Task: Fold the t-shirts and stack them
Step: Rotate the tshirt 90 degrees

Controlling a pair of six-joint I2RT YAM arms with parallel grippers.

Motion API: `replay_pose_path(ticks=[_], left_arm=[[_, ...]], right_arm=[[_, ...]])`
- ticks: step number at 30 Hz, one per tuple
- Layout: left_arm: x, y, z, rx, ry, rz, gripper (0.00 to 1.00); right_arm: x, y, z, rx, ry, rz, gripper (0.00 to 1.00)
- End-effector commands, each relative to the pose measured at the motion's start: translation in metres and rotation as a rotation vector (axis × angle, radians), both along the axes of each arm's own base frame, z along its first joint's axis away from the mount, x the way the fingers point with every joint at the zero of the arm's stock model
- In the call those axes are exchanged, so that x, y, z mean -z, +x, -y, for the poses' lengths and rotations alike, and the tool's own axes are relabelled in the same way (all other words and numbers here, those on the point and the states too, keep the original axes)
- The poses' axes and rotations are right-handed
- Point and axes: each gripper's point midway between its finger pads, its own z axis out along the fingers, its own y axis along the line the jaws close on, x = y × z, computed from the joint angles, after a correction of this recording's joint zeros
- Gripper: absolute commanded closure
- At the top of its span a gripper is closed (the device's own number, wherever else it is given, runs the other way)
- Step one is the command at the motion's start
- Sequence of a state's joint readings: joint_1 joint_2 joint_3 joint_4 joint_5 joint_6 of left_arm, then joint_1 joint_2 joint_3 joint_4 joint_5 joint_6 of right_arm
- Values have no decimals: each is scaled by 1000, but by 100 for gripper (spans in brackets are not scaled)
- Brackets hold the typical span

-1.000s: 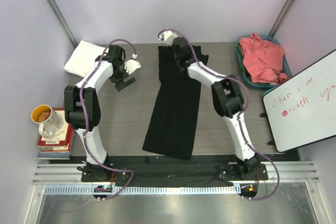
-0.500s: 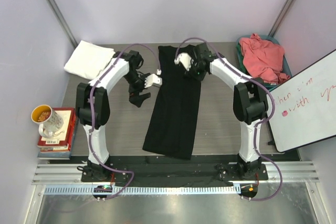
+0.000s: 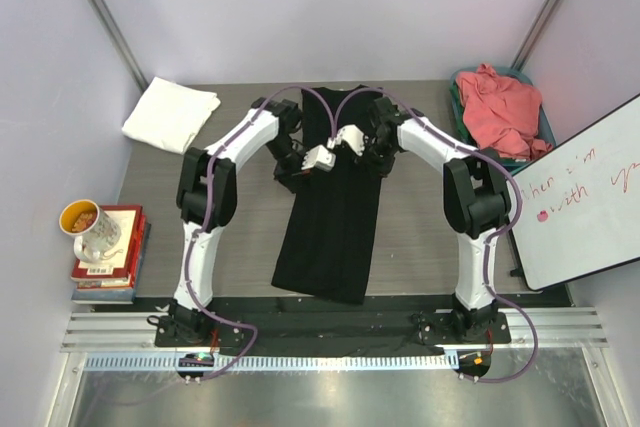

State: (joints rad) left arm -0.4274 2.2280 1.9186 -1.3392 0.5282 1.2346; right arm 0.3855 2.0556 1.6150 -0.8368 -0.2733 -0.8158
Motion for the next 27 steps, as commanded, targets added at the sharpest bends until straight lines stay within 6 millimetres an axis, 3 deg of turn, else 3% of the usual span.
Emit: replay_pose_path(ticks=[1, 6, 10, 17, 23, 27], left_arm=[[-23, -55, -13, -16, 89, -271, 100], [-20, -55, -8, -16, 58, -233, 100], [-9, -57, -5, 4, 92, -223, 100], [10, -58, -2, 14, 141, -227, 100], [25, -70, -15, 12, 221, -273, 100], [37, -90, -32, 3, 283, -321, 100]], right_arm=[[-20, 40, 8, 48, 1, 119, 99], [-17, 68, 21, 98, -7, 170, 99], [0, 90, 35, 160, -6, 157, 99], [5, 120, 27, 183, 36, 186, 99], [6, 134, 25, 200, 49, 215, 99], [3, 149, 28, 238, 67, 240, 99]])
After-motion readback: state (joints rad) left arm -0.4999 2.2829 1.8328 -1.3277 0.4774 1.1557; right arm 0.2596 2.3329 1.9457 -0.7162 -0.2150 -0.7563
